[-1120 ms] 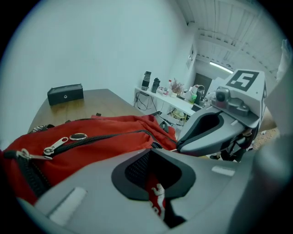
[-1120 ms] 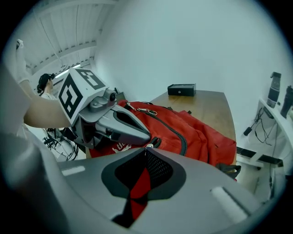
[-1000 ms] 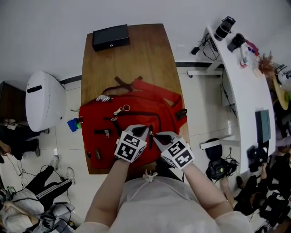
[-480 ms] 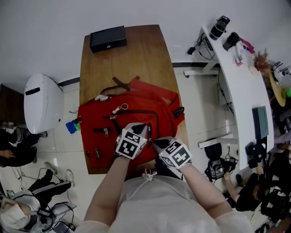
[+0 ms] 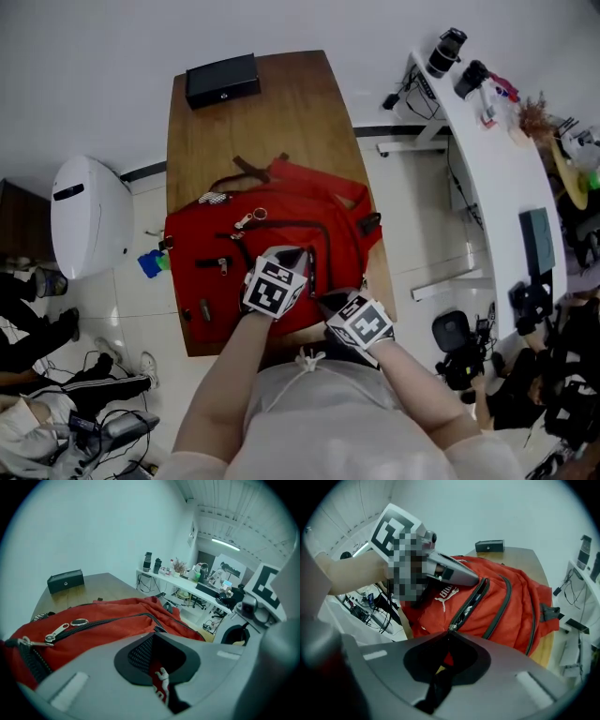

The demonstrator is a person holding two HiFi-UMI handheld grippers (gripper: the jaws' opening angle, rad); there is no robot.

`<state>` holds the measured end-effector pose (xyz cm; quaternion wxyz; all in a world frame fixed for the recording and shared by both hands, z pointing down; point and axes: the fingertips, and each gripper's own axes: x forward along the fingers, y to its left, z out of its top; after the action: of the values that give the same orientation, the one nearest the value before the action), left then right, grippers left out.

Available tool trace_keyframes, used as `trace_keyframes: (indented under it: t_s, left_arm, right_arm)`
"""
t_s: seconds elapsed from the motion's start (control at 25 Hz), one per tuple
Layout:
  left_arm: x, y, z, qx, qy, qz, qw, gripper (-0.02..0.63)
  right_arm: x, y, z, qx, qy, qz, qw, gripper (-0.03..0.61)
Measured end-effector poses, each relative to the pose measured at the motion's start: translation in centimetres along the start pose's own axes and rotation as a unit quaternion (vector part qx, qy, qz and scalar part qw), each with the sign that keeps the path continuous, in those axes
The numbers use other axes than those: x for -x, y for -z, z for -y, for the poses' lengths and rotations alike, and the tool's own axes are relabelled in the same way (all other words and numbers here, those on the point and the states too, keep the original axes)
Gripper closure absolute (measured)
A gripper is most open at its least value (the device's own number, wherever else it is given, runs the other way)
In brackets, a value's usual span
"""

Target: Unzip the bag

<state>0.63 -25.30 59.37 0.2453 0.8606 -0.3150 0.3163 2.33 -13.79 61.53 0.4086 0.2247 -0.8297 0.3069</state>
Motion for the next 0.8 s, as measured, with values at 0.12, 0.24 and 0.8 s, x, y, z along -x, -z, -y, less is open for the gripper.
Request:
trace_keyframes:
  t_s: [0.12, 0.24, 0.8]
  left_arm:
    - [0.0, 0.2, 0.0, -0.005, 0.003, 0.001, 1.0, 0.607]
    - [0.0, 0.2, 0.0, -0.008, 0.008, 0.006, 0.9999, 0.607]
    - [5.4, -2.5, 0.4, 0.023, 0.041, 0.128, 0.9906, 0.607]
  right_arm:
    - [-0.6, 0.8, -0.4, -0.004, 0.001, -0.004, 1.0, 0.567]
    - [-0.9, 1.2, -0.4, -0.018, 0.001, -0.001, 1.0, 0.568]
    - [3.5, -1.6, 0.2, -0.099, 0.099, 0.179, 0.974, 0.522]
